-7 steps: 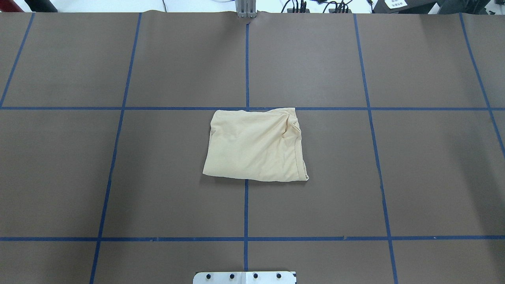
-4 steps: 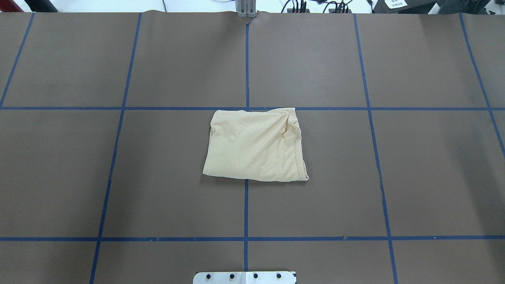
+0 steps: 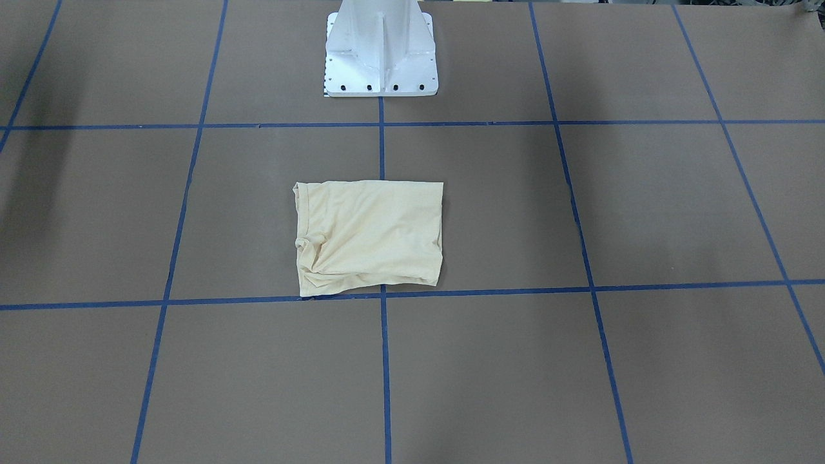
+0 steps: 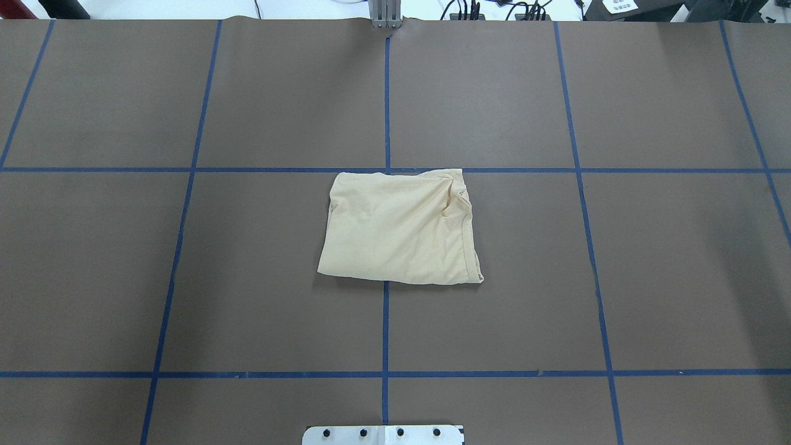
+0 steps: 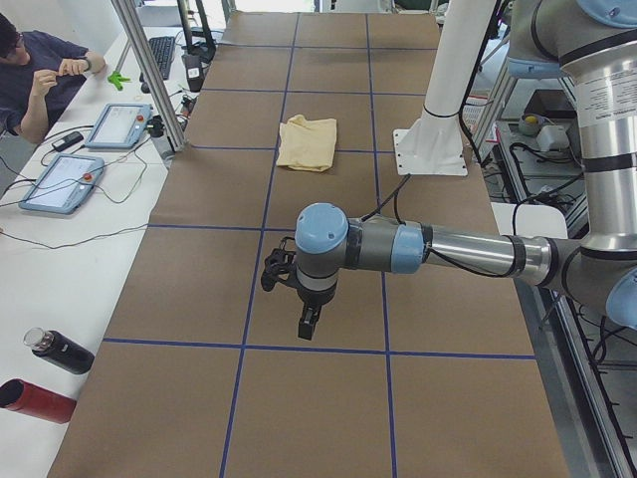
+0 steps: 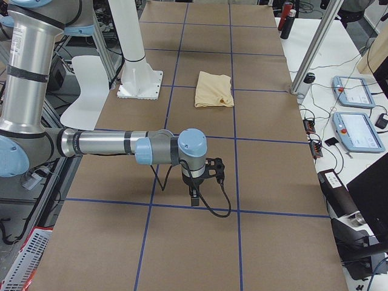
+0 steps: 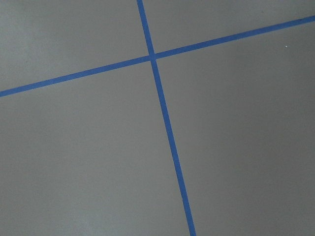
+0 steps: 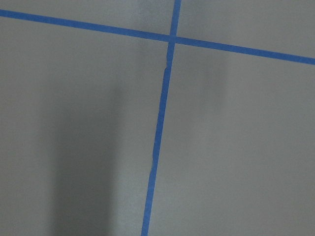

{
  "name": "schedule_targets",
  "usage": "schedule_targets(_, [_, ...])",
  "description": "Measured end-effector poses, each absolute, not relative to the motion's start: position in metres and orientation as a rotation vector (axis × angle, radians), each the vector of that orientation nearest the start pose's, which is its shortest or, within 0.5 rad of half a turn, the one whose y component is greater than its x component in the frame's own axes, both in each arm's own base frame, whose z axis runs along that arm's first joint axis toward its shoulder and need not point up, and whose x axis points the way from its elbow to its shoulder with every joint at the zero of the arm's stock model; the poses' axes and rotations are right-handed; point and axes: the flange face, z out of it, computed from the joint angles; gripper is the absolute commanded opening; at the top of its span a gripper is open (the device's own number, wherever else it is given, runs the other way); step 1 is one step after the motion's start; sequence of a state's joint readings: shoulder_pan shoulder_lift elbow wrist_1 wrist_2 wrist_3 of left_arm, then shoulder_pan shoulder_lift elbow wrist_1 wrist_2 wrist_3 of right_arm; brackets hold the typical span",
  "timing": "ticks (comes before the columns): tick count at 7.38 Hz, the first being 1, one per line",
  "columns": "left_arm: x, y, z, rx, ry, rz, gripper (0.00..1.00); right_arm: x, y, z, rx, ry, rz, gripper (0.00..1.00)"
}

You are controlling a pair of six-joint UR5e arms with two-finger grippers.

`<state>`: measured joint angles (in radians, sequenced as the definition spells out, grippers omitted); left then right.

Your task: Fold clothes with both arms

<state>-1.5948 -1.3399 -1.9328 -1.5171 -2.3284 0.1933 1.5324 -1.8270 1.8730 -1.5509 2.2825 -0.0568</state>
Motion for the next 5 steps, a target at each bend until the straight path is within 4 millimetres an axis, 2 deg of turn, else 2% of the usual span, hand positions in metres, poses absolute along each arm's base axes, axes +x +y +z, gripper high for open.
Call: schedule_targets(5, [-0.0746, -0.3948, 0.5897, 0.156, 0.745, 0.191, 1.00, 0.0533, -0.3905, 0.6203, 0.081, -0.711, -0.119, 1.00])
